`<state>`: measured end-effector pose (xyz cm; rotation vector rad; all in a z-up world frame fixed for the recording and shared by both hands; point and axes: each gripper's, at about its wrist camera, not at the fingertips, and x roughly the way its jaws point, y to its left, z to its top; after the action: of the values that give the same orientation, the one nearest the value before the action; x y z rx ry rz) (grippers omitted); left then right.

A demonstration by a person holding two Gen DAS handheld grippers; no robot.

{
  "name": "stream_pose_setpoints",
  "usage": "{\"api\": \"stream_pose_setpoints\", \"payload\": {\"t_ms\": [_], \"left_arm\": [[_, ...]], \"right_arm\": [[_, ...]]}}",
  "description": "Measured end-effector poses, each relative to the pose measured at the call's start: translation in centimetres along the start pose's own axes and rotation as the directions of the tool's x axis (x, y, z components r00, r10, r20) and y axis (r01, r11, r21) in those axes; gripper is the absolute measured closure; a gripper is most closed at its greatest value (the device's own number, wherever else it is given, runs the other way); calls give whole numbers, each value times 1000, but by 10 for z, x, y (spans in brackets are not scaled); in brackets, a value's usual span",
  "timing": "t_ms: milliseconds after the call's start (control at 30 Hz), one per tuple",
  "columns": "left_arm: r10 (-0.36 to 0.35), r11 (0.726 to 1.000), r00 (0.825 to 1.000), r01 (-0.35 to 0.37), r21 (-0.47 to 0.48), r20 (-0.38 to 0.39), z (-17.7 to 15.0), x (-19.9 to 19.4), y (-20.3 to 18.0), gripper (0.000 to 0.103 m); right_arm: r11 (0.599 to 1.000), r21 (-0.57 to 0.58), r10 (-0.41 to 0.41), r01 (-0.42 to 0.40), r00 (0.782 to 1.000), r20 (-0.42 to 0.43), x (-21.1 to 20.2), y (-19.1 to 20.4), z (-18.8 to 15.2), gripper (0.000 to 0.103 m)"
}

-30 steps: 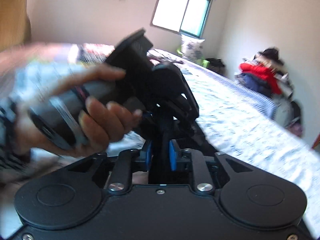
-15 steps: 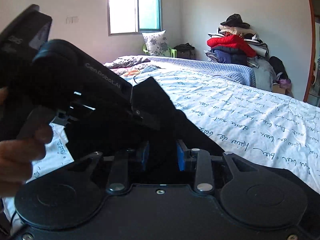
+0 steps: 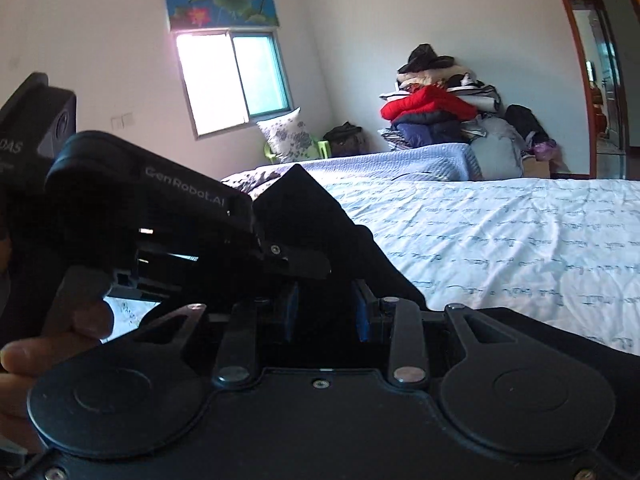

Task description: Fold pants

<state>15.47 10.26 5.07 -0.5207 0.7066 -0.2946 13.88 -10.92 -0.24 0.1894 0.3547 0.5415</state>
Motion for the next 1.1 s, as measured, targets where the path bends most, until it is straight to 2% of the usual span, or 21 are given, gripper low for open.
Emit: {"api": "stream_pose_setpoints", "payload": {"t_ms": [267, 433, 600, 767, 833, 900, 1100], "left_arm": [[10, 993, 999, -6, 115, -36, -30, 21, -71, 82], [23, 975, 999, -12, 222, -47, -53, 36, -124, 82], [15, 960, 995, 13, 280, -95, -75, 62, -164, 81], [4, 950, 990, 41, 308, -144, -101, 90, -194, 81], [1, 945, 986, 53, 324, -165, -111, 100, -206, 81], [-1, 937, 983, 64, 343, -181, -121, 109, -217, 76], [2, 912, 979, 82, 401, -204, -150, 131, -244, 75]], "right_arm": [[991, 131, -45, 37, 997, 59, -44, -49, -10, 72], [973, 225, -81, 56, 991, 105, -73, -80, -17, 72], [949, 295, -149, 107, 981, 123, -95, -109, -24, 72], [910, 390, -199, 137, 972, 123, -118, -142, -39, 72], [898, 407, -230, 165, 966, 115, -127, -151, -43, 72], [888, 418, -257, 191, 961, 107, -135, -158, -46, 72], [855, 448, -328, 261, 942, 77, -165, -182, -62, 72]]}}
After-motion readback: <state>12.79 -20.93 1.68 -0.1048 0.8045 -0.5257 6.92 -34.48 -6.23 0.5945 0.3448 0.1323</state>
